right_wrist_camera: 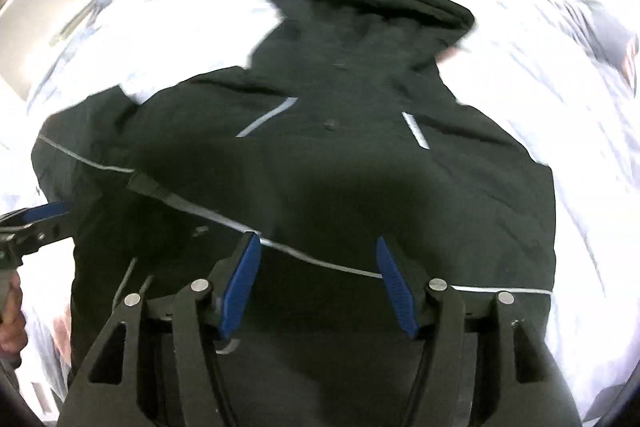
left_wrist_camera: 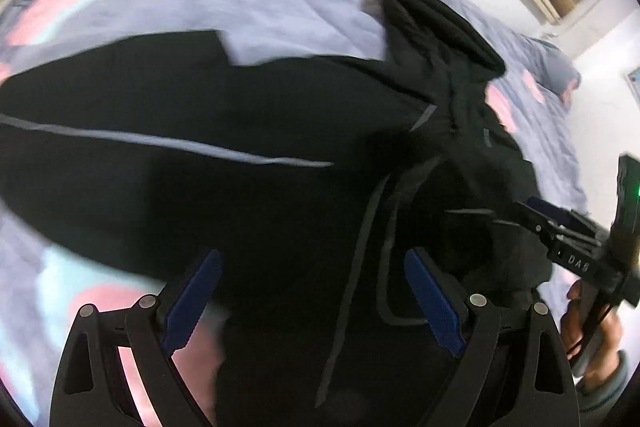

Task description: Fold large clothes

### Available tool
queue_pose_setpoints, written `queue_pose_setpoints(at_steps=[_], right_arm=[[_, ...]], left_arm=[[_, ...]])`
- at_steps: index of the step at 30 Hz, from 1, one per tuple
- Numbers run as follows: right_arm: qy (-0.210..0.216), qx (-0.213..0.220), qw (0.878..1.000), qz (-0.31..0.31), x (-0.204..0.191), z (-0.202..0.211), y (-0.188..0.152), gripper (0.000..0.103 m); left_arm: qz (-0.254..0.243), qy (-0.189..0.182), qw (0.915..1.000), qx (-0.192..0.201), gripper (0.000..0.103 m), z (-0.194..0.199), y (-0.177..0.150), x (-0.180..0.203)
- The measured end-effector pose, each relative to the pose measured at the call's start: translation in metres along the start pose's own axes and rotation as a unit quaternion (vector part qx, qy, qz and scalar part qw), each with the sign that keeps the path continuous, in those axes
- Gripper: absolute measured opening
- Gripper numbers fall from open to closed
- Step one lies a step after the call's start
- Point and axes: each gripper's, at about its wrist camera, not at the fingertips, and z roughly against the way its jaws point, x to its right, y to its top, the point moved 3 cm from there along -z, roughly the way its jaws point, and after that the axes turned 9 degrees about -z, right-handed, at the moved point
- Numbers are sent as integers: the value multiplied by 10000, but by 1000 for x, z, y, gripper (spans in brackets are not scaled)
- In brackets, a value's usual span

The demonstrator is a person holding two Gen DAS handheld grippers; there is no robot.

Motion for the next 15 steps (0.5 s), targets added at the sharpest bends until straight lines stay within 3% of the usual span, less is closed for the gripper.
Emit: queue_pose_setpoints(at_steps=[5,9,11,12,13,14,15], right_arm=[[-2,-116,9986,-511,42,-2,3,64],[149,-220,9918,-1251,69,-10,-6,64],[113,-280,9906,-1337,73,-14,-13,64],[79,-307,9905,-1342,75,-15,-16,64],[51,-323,9904,-1345,77,-15,-18,64],[44,-316,9902,-1357,77,-13,-21,64],[52,-296,9900,-1380,79,-11,-21,64]], left_arm=[[-268,-609,9975,-223,93,-41,24,30],[-235,-530,9969,-538,93,-78,33,34],[-207,-624,9958,-638,91,-93,35,37],[-209,-618,9957,-650,84,-97,36,38],[-255,-552,9959,-663,48,-100,37,41],[-303,-594,9952,-722,29,-102,38,44],[-313,-586,9954,-697,26,-100,40,47]])
